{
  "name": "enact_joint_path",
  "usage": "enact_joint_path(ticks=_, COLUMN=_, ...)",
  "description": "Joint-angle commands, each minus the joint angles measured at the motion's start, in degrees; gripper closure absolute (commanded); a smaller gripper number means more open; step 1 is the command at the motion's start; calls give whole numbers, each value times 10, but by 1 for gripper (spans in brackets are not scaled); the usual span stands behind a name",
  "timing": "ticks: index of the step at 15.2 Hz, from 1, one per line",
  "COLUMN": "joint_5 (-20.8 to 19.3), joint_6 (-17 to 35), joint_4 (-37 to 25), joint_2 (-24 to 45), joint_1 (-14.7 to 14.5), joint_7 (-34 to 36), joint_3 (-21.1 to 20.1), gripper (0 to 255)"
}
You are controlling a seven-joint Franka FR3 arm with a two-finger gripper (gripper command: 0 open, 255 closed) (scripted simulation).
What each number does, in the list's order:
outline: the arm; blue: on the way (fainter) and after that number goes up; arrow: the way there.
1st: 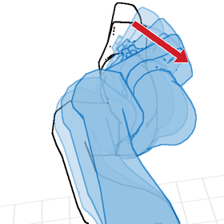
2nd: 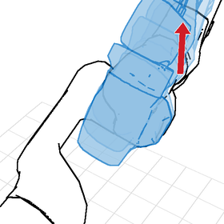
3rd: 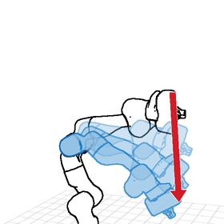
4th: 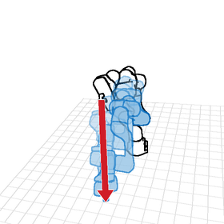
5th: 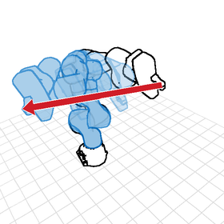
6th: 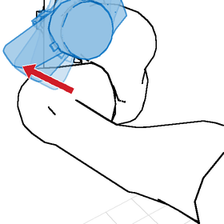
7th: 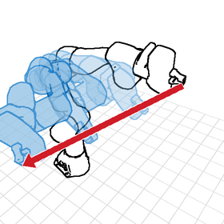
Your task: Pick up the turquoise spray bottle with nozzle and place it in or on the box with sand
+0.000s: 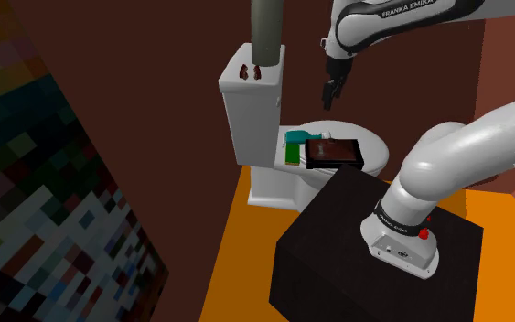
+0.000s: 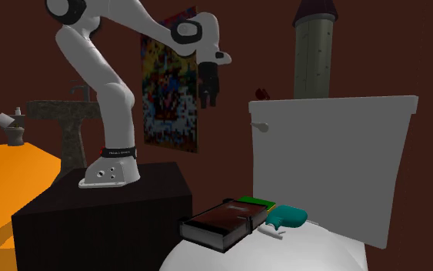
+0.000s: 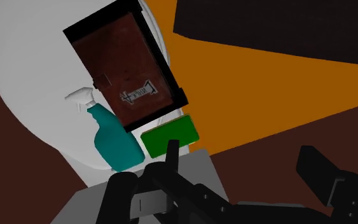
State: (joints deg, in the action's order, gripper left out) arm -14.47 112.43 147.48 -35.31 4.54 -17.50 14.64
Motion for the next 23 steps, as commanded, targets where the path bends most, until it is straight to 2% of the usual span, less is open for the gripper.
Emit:
enact_joint_path(ticks=1, joint_5=-7, joint_6=33, joint_4=-8, joint_2=43, joint_1=0, joint_7=-30, joint_3=25, gripper=0)
enact_joint_path(ticks=6, joint_5=-12, joint_6=105, joint_4=-30, joint_2=141, joint_1=2, joint_7=-111, joint_3=86, gripper=0)
enact_joint_path(ticks=10, joint_5=9, joint_6=158, joint_4=-62, joint_2=233, joint_1=-2, joint_7=-187, joint_3=131, gripper=0)
enact_joint_path(ticks=13, joint_5=44, joint_6=194, joint_4=-94, joint_2=309, joint_1=-3, joint_7=-252, joint_3=158, gripper=0)
enact_joint_path(ticks=17, joint_5=112, joint_6=228, joint_4=-147, joint_2=416, joint_1=9, joint_7=-348, joint_3=172, gripper=0)
enact_joint_path(ticks=23, joint_5=206, joint_6=249, joint_4=-252, joint_2=572, joint_1=69, joint_7=-472, joint_3=143, gripper=0)
